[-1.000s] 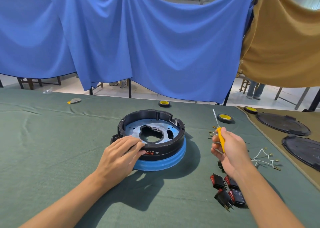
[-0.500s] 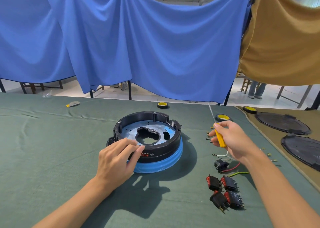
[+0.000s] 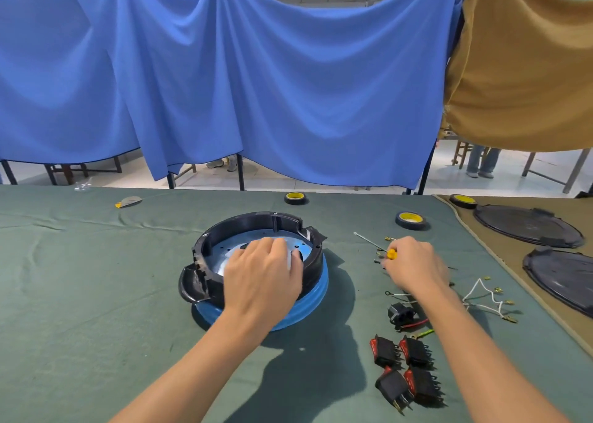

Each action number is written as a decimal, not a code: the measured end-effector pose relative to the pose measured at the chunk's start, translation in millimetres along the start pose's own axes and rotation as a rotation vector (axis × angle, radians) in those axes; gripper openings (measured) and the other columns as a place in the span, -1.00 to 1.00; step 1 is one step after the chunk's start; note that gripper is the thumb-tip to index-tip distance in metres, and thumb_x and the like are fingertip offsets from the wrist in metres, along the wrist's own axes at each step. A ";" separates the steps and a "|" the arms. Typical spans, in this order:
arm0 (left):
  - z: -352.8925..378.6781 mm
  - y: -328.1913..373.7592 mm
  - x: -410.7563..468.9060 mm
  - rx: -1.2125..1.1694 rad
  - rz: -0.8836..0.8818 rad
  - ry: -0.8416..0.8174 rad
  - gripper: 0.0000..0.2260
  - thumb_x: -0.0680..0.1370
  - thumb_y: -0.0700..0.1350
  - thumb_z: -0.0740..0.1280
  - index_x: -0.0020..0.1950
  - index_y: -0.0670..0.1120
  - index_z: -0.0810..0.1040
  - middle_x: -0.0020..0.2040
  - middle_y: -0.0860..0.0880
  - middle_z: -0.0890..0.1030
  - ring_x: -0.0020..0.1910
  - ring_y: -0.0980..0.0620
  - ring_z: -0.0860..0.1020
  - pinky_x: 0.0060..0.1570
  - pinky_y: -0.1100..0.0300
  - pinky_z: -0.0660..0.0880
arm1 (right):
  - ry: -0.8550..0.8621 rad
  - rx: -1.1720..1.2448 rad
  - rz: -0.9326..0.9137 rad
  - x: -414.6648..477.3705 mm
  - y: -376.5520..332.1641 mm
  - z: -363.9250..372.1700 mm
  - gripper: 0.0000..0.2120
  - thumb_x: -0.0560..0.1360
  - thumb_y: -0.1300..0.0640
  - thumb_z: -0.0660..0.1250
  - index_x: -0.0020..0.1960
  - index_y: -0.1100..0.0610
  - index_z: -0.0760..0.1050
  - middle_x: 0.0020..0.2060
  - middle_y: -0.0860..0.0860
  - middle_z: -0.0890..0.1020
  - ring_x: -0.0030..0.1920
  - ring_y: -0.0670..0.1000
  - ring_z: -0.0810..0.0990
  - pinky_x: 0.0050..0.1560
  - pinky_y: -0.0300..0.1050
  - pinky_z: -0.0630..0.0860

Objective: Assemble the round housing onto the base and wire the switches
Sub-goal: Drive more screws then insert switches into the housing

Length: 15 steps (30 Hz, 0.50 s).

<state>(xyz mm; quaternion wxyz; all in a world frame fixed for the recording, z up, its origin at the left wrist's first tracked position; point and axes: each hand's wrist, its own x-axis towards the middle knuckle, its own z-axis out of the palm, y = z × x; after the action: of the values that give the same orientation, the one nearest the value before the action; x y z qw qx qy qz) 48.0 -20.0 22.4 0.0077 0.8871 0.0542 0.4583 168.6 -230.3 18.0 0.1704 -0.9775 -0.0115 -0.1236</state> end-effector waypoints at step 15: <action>39.0 0.1 -4.7 0.247 0.389 0.100 -0.80 0.52 -0.02 0.36 -0.19 -0.11 0.64 -0.48 0.01 0.46 -0.48 -0.03 0.47 -0.41 0.15 0.36 | 0.036 -0.123 -0.047 7.4 2.7 20.7 -0.94 0.51 0.06 0.34 -0.08 0.03 0.56 -0.15 0.04 0.61 -0.19 0.12 0.54 -0.24 -0.09 0.42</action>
<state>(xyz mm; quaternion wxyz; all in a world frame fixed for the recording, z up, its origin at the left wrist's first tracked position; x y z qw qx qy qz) 77.0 -19.3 -4.0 -0.1919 0.8513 -0.0617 0.4844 180.9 -226.1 0.1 0.1075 -0.9832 -0.0239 -0.1459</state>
